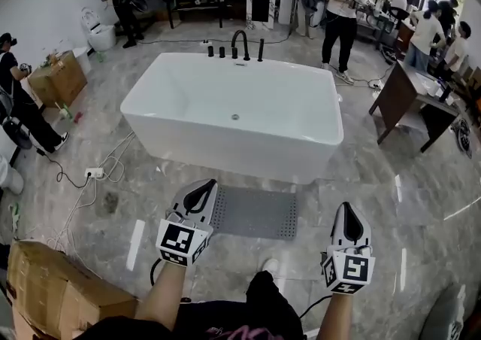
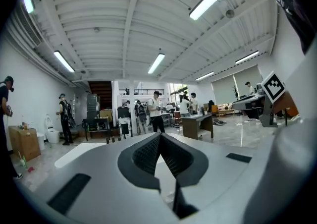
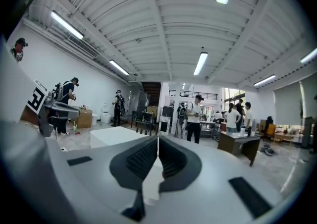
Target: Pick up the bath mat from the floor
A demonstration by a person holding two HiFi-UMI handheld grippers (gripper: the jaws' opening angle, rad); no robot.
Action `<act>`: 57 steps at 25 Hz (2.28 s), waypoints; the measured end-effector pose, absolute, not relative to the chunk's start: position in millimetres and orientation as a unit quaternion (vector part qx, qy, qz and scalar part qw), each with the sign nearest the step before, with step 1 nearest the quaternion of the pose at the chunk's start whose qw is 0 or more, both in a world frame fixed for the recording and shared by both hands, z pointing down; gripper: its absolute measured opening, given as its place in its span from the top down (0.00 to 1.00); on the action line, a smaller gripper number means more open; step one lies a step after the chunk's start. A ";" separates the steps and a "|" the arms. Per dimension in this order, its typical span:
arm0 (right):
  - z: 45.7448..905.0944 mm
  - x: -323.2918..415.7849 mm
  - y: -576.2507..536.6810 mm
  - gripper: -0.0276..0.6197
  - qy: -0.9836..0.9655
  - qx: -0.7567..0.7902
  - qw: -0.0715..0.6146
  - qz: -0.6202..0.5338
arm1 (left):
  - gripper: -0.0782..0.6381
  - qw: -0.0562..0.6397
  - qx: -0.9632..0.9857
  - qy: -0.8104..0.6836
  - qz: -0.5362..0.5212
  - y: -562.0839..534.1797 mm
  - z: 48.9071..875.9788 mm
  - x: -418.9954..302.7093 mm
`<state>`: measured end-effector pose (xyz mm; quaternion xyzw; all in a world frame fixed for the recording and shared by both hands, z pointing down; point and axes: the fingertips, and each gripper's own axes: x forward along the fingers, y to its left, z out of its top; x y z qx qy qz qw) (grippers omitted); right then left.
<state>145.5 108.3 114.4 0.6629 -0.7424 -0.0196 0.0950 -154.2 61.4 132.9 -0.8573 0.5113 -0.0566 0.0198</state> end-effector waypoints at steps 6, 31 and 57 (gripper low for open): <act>127.2 199.3 37.9 0.92 -0.759 0.643 0.100 0.001 | 0.88 -0.001 -0.837 0.541 -0.085 8.6 148.3 -117.7; 180.4 199.8 -59.9 0.92 -0.754 0.642 0.133 0.044 | 0.88 -0.038 -0.823 0.550 -0.138 -82.2 202.7 -155.7; 488.2 214.7 -106.3 0.92 -0.735 0.641 0.206 0.086 | 0.88 -0.088 -0.801 0.564 -0.178 -128.9 514.7 -194.7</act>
